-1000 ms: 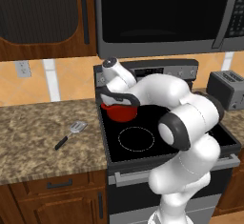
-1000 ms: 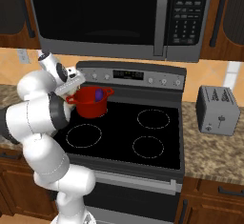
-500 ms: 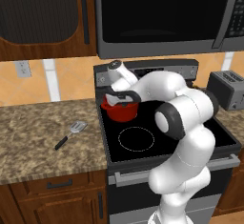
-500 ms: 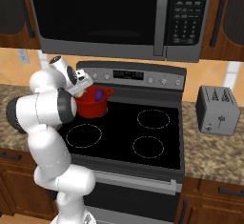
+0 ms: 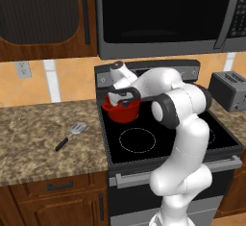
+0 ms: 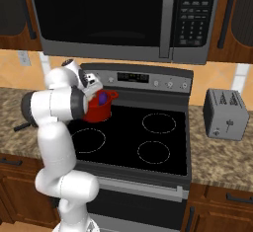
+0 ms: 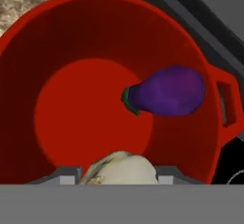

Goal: Put the eggplant and garlic in the pot. Retrieve the spatula and lightly stir the vegetables in the pot.

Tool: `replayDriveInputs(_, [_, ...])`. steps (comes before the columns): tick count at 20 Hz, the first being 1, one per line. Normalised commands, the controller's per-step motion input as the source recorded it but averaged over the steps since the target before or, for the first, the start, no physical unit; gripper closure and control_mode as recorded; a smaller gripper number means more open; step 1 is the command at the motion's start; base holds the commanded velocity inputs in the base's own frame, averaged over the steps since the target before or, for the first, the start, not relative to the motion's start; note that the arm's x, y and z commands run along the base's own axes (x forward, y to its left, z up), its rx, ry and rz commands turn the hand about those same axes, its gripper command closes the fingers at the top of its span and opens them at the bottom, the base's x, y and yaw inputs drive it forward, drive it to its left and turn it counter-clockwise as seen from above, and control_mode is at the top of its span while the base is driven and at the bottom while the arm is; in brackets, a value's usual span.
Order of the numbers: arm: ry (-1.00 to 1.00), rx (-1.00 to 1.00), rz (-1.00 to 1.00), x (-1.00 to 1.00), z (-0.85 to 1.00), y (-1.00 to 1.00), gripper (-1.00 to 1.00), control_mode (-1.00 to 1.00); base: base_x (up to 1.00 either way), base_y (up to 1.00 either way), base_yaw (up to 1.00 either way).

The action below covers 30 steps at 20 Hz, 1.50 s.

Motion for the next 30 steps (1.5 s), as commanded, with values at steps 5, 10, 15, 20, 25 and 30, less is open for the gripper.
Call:
replayDriveInputs(5, [0.06, 0.00, 0.00, 0.36, -0.32, 0.00, 1.00, -1.00, 0.00, 0.00, 0.00])
replayDriveInputs(10, [0.03, 0.00, 0.00, 0.35, -0.18, 0.00, 1.00, -1.00, 0.00, 0.00, 0.00])
replayDriveInputs(15, [0.03, 0.00, 0.00, 0.16, -0.28, -0.04, 1.00, -1.00, 0.00, 0.00, 0.00])
replayDriveInputs(20, [-0.03, 0.02, -0.03, -0.05, 0.03, -0.22, 1.00, -1.00, 0.00, 0.00, 0.00])
replayDriveInputs(25, [0.00, 0.00, -0.19, 0.00, -0.21, -0.07, 1.00, -1.00, 0.00, 0.00, 0.00])
replayDriveInputs(30, [0.00, 0.01, -0.21, 0.01, -0.32, 0.00, 1.00, -1.00, 0.00, 0.00, 0.00])
